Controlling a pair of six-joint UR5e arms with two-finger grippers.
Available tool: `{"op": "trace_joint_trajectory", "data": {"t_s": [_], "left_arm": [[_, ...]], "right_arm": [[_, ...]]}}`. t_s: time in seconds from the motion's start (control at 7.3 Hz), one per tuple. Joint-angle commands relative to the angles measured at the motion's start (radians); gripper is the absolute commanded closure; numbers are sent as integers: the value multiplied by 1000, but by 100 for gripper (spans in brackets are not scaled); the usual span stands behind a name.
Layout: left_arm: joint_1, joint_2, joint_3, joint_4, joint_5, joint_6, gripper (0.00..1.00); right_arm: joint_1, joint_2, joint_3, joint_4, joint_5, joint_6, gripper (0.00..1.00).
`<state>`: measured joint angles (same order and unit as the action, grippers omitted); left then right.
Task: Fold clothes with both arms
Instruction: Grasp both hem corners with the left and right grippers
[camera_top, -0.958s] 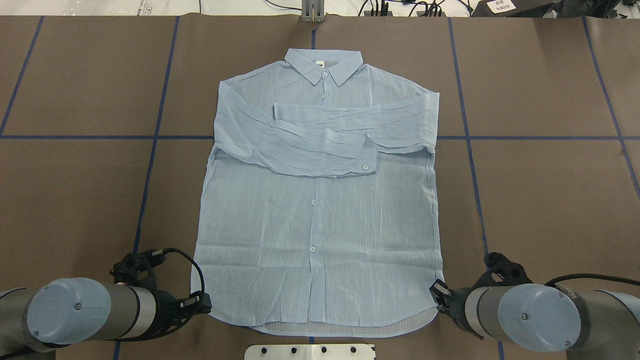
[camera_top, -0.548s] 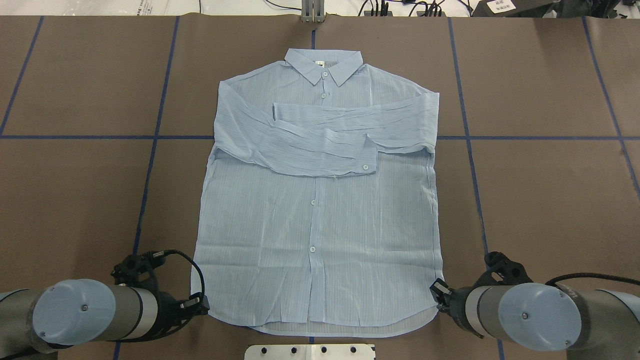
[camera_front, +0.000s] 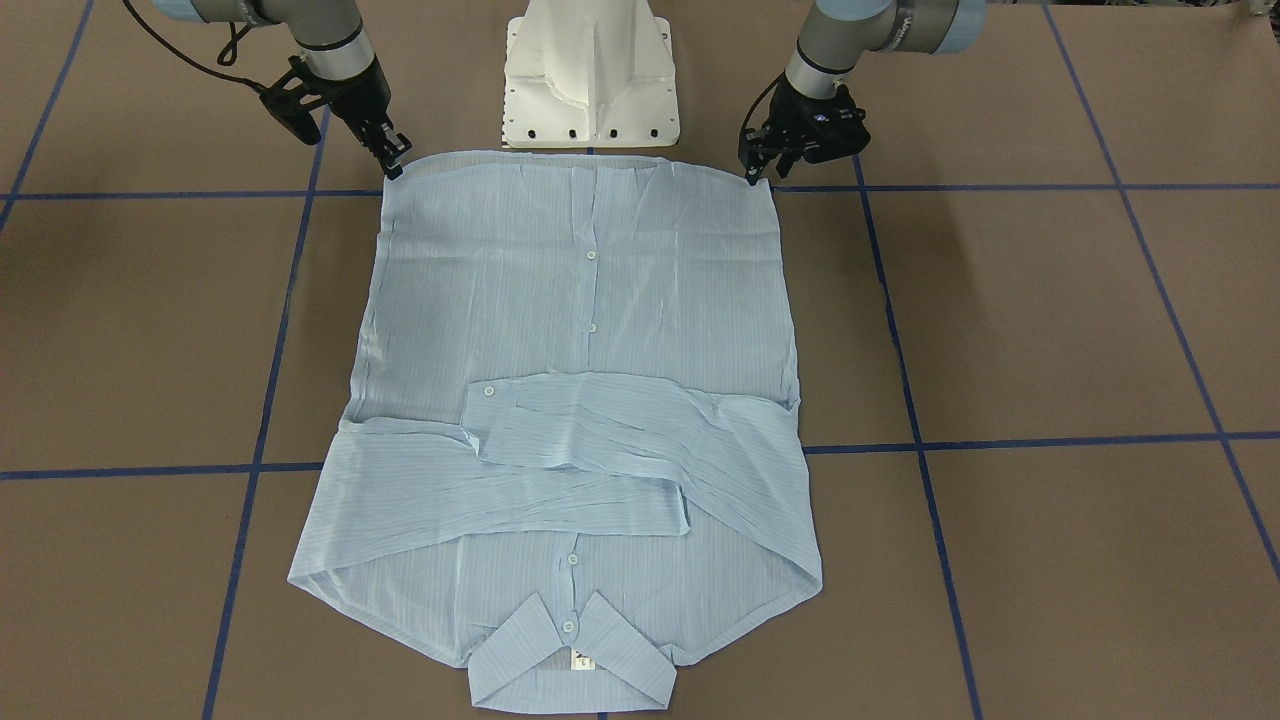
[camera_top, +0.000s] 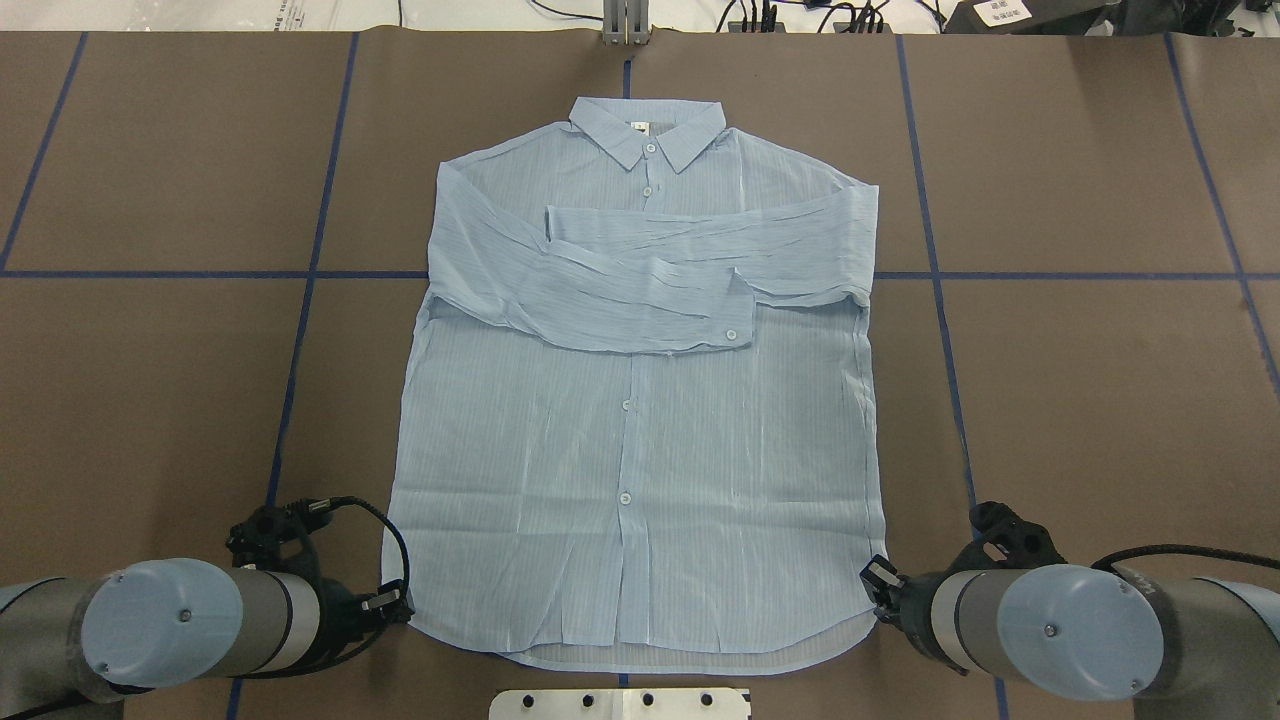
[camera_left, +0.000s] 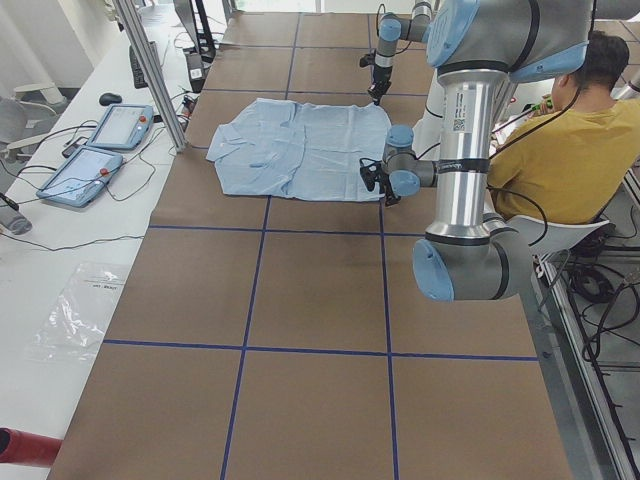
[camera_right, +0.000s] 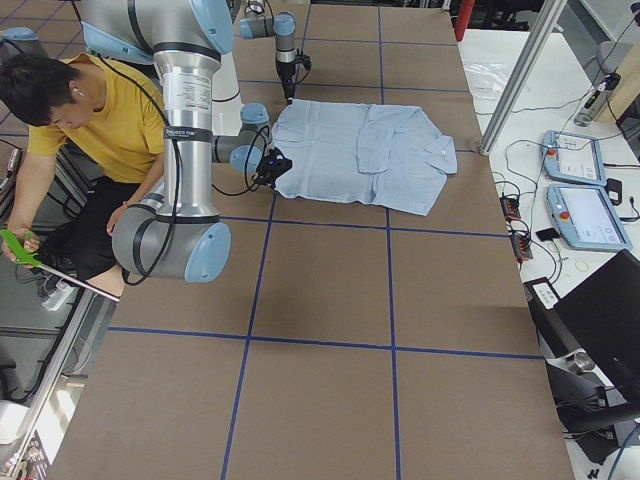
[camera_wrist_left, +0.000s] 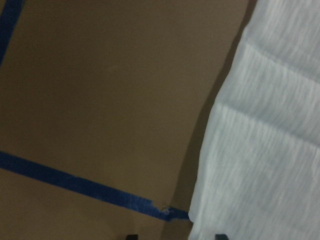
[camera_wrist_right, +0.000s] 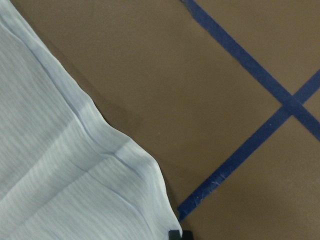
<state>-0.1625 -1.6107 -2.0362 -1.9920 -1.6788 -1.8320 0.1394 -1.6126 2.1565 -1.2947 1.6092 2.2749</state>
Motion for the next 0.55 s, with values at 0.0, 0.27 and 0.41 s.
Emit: {"op": "trace_joint_trajectory", "data": {"t_s": [0.0,0.27,0.41], "left_arm": [[0,-8,2,1,7,0,98],[-5,-9,-1,1,68,0,100],[-11,-9,-8,-1,79,-1,100]], "right_arm": [[3,-1,2,0,0,0,100],[8,-1,5,0,0,0,100],[8,-1,6,0,0,0,100]]}}
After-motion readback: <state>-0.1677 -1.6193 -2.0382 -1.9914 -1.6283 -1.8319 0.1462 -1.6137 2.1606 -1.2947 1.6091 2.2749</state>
